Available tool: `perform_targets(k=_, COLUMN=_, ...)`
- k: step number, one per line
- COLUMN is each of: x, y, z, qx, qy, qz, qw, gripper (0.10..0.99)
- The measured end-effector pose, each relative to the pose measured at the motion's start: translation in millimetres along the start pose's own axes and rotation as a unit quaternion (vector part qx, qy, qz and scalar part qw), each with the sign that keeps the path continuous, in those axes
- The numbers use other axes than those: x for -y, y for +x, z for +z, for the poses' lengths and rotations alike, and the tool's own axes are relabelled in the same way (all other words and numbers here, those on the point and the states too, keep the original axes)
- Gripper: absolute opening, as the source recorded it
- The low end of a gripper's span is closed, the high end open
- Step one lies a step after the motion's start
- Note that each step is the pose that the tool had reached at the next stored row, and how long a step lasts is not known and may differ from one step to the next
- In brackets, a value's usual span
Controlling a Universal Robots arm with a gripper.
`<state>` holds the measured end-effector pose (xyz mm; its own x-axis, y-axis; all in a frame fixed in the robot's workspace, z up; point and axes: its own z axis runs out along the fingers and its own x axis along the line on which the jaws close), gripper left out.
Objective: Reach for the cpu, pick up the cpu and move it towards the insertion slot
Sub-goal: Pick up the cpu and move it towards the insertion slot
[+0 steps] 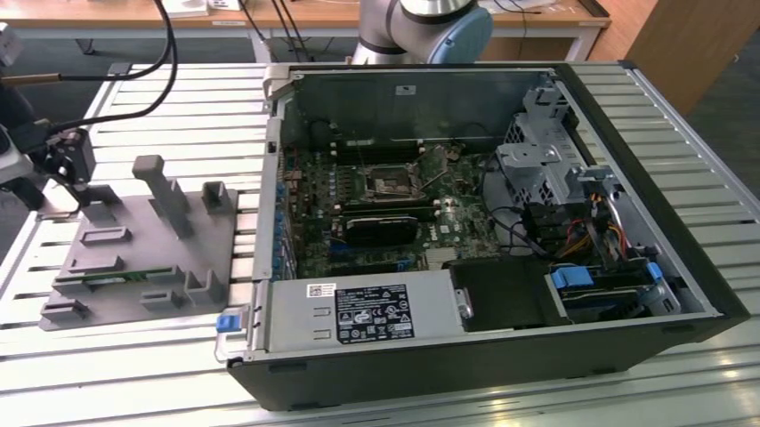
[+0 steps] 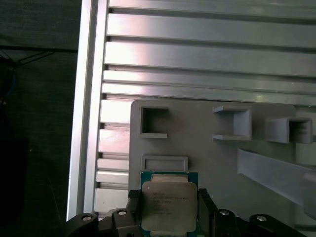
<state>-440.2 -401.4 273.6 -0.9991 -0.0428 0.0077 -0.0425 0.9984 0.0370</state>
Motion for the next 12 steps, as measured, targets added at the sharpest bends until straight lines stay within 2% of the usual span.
perform_targets(k=12, x=-0.2, y=0.0, z=-4.4, qx=-0.0001, qy=0.0, qz=0.0, qw=1.0, gripper=0.545)
